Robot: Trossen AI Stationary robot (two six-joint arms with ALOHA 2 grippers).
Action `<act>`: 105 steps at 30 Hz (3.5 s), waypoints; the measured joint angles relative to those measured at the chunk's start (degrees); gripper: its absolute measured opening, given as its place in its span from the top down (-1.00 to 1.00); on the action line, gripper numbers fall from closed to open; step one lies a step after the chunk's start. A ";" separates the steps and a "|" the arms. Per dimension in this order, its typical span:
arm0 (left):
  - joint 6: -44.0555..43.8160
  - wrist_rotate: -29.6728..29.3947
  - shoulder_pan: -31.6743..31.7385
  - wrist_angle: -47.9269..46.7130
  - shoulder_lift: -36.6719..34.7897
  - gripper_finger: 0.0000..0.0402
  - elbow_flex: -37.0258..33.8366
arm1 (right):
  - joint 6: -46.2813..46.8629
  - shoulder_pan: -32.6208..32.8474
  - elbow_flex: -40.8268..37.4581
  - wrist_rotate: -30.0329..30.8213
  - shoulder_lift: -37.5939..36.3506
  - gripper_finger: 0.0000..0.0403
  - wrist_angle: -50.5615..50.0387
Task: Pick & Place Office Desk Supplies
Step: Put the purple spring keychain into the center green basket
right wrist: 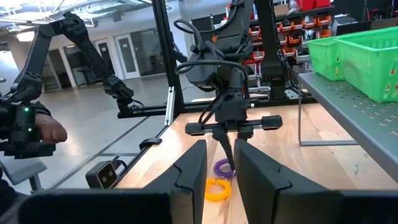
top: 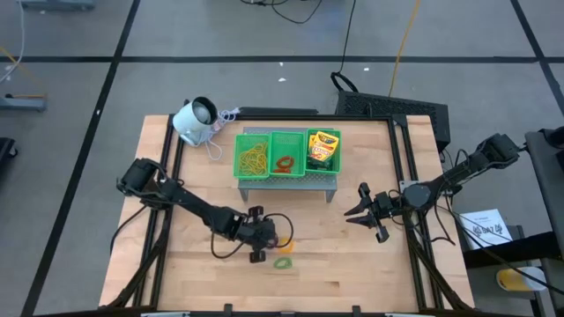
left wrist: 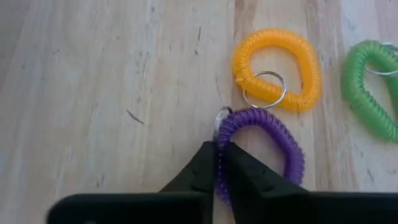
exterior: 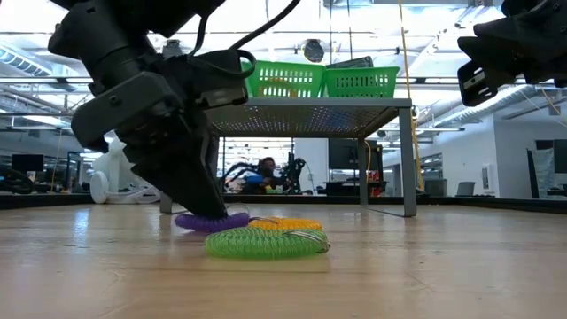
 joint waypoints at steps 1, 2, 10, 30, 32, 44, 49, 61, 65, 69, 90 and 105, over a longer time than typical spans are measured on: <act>-0.01 0.02 0.10 0.22 0.00 0.91 0.00 | 0.00 0.00 -0.01 0.00 0.00 0.65 0.00; -0.05 0.11 0.25 0.44 0.00 0.94 0.00 | 0.00 0.00 -0.01 0.00 0.00 0.65 0.01; 1.21 0.53 0.54 1.87 -0.62 0.90 -0.10 | 0.07 0.00 -0.01 0.00 0.00 0.65 0.01; 6.46 -7.42 0.43 2.24 -19.00 0.89 -0.09 | 0.14 -0.04 0.00 2.73 0.11 0.65 -0.77; 6.87 -8.21 0.43 2.28 -21.05 0.89 -0.09 | 0.15 -0.04 -0.01 2.73 0.11 0.65 -0.84; 23.88 -15.57 0.99 14.62 -27.21 0.88 -0.04 | 0.15 -0.02 -0.01 2.73 0.11 0.65 -0.79; 33.58 -15.97 2.85 20.60 -27.19 0.93 -0.04 | 0.15 -0.02 -0.01 2.73 0.11 0.65 -0.78; 37.31 -16.01 11.56 24.91 -27.19 0.87 -0.04 | 0.15 0.00 0.00 2.73 0.11 0.65 -0.84; 37.56 -16.01 14.49 24.78 -27.19 0.93 -0.04 | 0.15 0.00 -0.01 2.71 0.11 0.65 -0.85; 37.19 -15.99 17.67 23.48 -27.19 0.97 -0.04 | 0.15 -0.02 -0.01 2.71 0.11 0.65 -0.86; 30.92 -18.31 23.86 22.85 -27.17 0.85 -0.04 | 0.16 0.00 -0.01 2.56 0.11 0.65 -0.98; 28.90 -15.88 23.73 23.12 -27.17 0.11 -0.02 | 0.16 -0.02 -0.01 2.54 0.11 0.65 -1.01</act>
